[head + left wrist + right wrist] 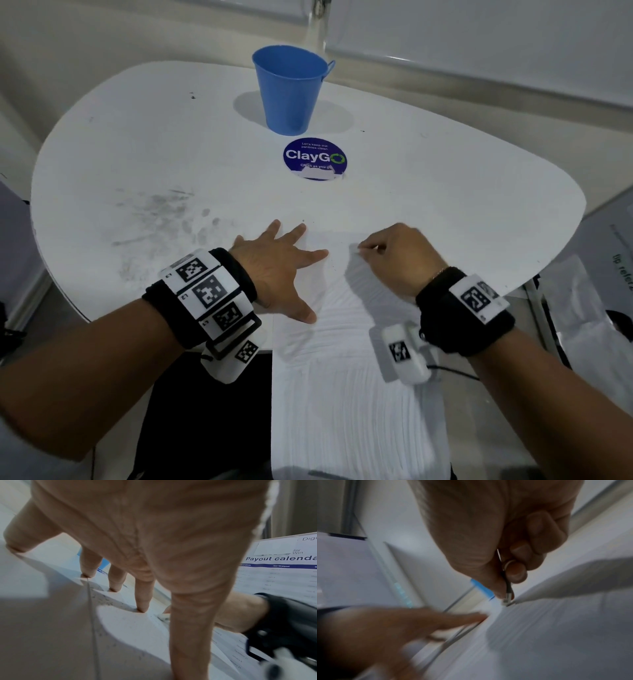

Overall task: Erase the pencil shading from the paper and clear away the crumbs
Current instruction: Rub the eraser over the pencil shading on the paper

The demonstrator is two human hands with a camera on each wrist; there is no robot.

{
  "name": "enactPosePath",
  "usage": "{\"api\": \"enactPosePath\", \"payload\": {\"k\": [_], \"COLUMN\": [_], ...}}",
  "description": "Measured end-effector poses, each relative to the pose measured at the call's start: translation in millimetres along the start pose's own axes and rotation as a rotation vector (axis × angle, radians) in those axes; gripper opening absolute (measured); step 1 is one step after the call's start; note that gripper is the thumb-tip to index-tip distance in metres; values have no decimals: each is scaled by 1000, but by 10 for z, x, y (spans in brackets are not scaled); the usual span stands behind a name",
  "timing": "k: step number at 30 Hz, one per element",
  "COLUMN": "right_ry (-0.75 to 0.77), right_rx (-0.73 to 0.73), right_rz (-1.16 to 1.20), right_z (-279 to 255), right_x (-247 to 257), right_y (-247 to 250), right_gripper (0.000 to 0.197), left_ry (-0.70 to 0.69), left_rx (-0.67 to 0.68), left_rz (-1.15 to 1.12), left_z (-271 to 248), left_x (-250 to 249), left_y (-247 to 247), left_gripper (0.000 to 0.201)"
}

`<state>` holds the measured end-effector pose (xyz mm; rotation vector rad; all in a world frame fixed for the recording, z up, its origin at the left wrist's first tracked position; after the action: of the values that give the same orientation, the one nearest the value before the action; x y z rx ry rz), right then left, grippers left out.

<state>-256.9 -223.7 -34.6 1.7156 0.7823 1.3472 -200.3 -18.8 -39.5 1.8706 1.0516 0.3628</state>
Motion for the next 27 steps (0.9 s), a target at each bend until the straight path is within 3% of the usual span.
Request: {"api": "enactPosePath", "payload": {"k": [3,8,12,17,21,27], "right_ry": [116,-44,67,-52,53,-42], "right_rx": [131,-44,108,-27,93,-31], "right_rz": [-43,6,6,35,0,-41], "right_z": [-183,-23,-242,-79,-181,-33], "right_x": [108,-167,-37,-212,-48,-175], "right_y": [-113,58,-83,70,-56,125], "right_gripper": [19,19,18,17,18,19], "left_ry": [5,1,-5,-5,1,5], "left_rx": [3,9,18,24,29,29], "left_rz": [8,-10,6,8,0,-5], "left_z": [3,14,20,21,17,9], "left_x": [2,11,41,36,35,23], "left_y": [1,-4,-12,-6,-5,1], "left_gripper": [108,110,116,117,118,117]}}
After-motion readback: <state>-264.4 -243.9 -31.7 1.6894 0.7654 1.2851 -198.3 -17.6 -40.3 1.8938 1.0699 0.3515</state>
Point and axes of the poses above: each hand's wrist, its own z-axis towards the middle knuckle, its own y-axis out of the back of the hand, x = y × z, the point moved 1 cm from there along z, towards the middle knuckle, and after that the axes turned 2 degrees about -x, right-handed, at the moved point
